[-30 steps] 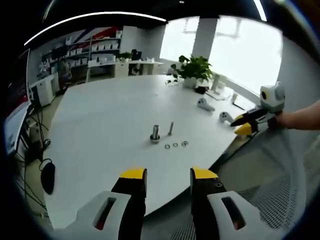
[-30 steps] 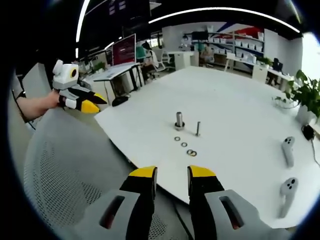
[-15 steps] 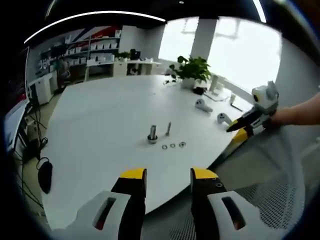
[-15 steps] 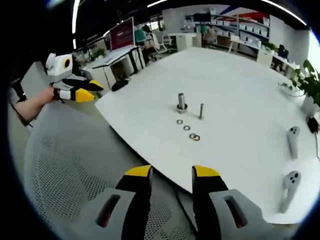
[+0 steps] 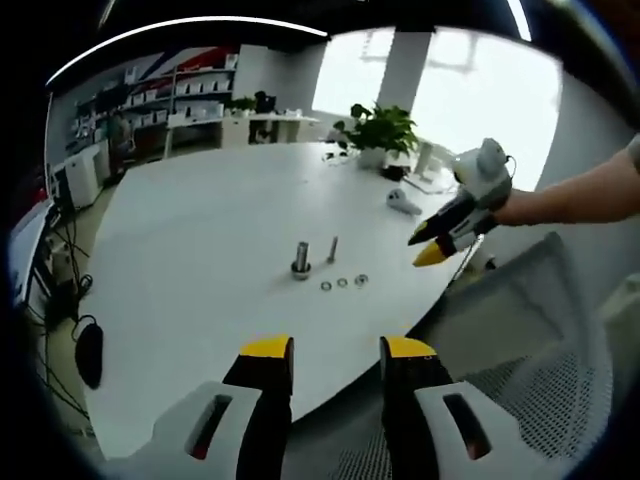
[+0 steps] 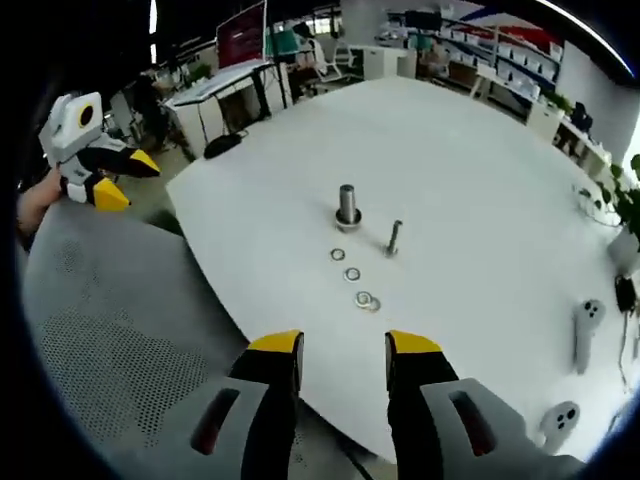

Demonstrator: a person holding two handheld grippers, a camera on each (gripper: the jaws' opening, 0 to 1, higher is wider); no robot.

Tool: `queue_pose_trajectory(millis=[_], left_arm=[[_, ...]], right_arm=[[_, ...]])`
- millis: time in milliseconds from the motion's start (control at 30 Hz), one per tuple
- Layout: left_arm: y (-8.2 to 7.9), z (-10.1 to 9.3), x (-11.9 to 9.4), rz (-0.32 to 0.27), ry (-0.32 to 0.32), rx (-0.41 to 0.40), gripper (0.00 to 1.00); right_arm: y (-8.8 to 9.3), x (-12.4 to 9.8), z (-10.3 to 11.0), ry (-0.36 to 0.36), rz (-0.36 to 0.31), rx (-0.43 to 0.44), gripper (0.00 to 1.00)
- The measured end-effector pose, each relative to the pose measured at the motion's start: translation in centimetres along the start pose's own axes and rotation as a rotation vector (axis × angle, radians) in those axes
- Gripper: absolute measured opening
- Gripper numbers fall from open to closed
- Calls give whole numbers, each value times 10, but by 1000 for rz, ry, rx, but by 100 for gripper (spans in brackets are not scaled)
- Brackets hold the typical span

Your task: Place the washer onto the threaded stud by aligning its center hole with the stud, sliding it down to the base, and recovering from edge contact or off-axis alignment until the washer reaches the visible bottom stop.

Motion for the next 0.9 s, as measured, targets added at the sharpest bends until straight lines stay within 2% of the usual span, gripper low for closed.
queue_pose_trajectory(millis=[33, 100, 200, 267, 333, 400, 533, 600, 633, 800, 900], left_arm=[[0, 0, -1, -17, 16, -27, 33], [1, 1, -1, -12, 12, -31, 33], [1, -1, 0, 2, 4, -7, 33], [1, -1, 1, 0, 15, -11, 33], [2, 0, 0, 4, 11, -19, 33], [2, 0, 0, 6, 10, -19, 33], [0, 0, 0, -1, 9, -12, 32], [0, 0, 0, -4, 10, -19, 32], [1, 0, 0, -4, 14, -22, 32], [1, -2, 2, 7, 20, -4, 32], [1, -1, 1, 5, 22, -10, 31]], right_arm=[[-3, 4, 0, 9, -15, 3, 33], [-7, 16, 2, -1, -25, 8, 33], [-6, 33, 2, -9, 9, 8, 33], [-2, 43, 1, -8, 50, -25, 33], [1, 52, -2, -22, 83, -10, 33], [-1, 57, -4, -50, 65, 32, 33], [-1, 67, -9, -41, 100, 23, 33], [0, 70, -15, -2, 136, -41, 33], [0, 72, -19, 12, 134, -63, 33], [0, 79, -29, 15, 171, -87, 25], [0, 84, -32, 10, 204, -168, 25]])
Point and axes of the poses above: the point that each gripper's makers call its tool centre point, and the gripper's own axes: x roughly forward along the fingers, z roughly to its left, y roughly out of its underside, the point moved 8 cm from there along -x, roughly backward along the fingers, and after that the axes turned 6 degrees about z, right-handed, at the moved point
